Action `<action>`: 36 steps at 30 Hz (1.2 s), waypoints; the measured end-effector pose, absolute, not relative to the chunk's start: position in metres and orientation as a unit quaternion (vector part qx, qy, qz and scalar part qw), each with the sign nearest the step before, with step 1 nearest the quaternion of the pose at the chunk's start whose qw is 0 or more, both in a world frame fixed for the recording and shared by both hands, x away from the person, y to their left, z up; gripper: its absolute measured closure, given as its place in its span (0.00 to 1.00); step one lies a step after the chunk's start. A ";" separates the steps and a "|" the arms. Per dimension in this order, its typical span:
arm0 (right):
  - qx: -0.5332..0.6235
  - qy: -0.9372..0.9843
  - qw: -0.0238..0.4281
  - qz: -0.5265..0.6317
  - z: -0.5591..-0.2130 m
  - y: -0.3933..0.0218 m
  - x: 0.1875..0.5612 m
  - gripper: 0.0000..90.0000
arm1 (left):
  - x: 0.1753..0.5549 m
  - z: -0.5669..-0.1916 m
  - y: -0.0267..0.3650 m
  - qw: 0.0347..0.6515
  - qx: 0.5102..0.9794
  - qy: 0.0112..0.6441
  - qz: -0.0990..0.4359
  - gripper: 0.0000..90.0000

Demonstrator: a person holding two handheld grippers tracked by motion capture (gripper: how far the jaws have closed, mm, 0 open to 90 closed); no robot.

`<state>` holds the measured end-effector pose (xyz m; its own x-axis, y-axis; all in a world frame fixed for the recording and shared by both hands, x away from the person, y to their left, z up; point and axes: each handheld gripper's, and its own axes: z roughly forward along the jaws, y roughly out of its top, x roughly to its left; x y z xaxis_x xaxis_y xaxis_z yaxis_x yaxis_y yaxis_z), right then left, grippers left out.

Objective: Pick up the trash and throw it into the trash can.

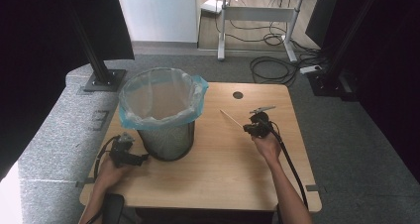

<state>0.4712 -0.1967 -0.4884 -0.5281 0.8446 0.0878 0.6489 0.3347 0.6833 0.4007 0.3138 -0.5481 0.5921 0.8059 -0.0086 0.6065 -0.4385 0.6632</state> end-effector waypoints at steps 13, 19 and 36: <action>0.426 0.817 0.142 0.361 -0.424 -0.195 0.461 0.94 | 0.401 -0.548 0.314 0.318 0.833 0.424 0.157 0.00; 0.421 0.808 0.125 0.394 -0.387 -0.198 0.455 0.94 | 0.401 -0.548 0.314 0.318 0.834 0.424 0.157 0.00; 0.382 0.815 0.144 0.411 -0.286 -0.186 0.448 0.94 | 0.401 -0.548 0.314 0.318 0.834 0.424 0.157 0.00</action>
<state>0.4480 -0.1856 -0.2862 -0.6666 0.7411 0.0801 0.5045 0.3694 0.7804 0.4007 0.3138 -0.5481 0.5920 0.8059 -0.0080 0.6065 -0.4389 0.6630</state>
